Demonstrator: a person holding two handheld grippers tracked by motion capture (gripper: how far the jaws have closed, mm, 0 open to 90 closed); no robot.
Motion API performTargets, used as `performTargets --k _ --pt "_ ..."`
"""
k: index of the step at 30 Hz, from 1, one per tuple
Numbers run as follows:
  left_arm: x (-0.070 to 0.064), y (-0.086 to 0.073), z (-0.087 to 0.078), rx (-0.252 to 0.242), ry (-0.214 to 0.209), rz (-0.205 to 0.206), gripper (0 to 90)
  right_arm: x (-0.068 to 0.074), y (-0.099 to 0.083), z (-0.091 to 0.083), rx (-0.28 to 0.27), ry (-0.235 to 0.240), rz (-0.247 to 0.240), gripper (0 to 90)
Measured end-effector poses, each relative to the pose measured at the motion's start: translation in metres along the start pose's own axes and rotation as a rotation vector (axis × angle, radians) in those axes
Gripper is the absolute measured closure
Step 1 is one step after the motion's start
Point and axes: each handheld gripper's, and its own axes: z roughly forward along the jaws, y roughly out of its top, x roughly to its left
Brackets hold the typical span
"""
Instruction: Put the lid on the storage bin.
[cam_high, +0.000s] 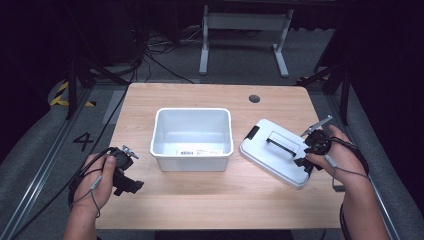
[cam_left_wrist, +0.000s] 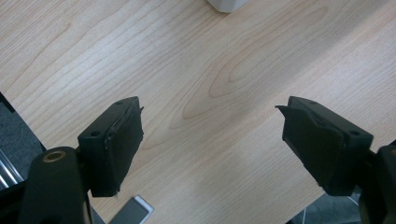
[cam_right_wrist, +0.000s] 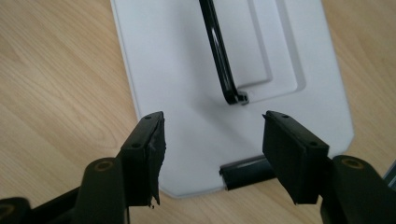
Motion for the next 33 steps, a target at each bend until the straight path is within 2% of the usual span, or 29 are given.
performTargets --k 4,5,7,8,13,15,18,25,27,30,33 --pt "-0.002 0.001 0.001 0.000 -0.002 0.008 20.8 0.002 0.005 -0.002 -0.068 -0.019 -0.018 38.5" --pt "-0.002 0.001 0.001 0.000 -0.002 0.008 20.8 0.002 0.005 -0.002 -0.068 -0.019 -0.018 38.5" --pt "-0.002 0.001 0.003 -0.007 -0.014 0.016 20.6 0.004 0.010 -0.003 -0.131 -0.027 -0.048 38.5" --pt "-0.001 0.001 0.004 -0.007 -0.016 0.014 20.5 0.007 0.013 -0.003 -0.162 -0.019 -0.048 38.5" --pt "-0.002 0.000 0.007 -0.004 0.000 0.011 20.6 0.012 0.024 -0.002 -0.257 -0.025 -0.087 38.6" --pt "-0.002 0.000 0.005 -0.009 0.001 0.021 20.5 0.012 0.025 -0.001 -0.271 -0.023 -0.092 38.6" --pt "-0.004 0.000 0.006 -0.006 -0.006 0.015 20.5 0.011 0.028 0.004 -0.295 -0.012 -0.092 39.6" --pt "-0.004 -0.001 0.010 0.002 -0.007 0.022 20.4 0.005 0.032 0.025 -0.277 -0.017 -0.099 40.4" --pt "-0.003 -0.001 0.011 -0.001 -0.002 0.026 20.4 0.003 0.033 0.036 -0.254 -0.010 -0.103 40.5" --pt "-0.003 -0.001 0.012 0.002 -0.009 0.009 20.4 0.001 0.034 0.049 -0.221 0.002 -0.101 40.5" --pt "-0.003 -0.001 0.014 0.009 -0.015 0.014 20.4 0.000 0.034 0.060 -0.194 0.007 -0.105 41.8"
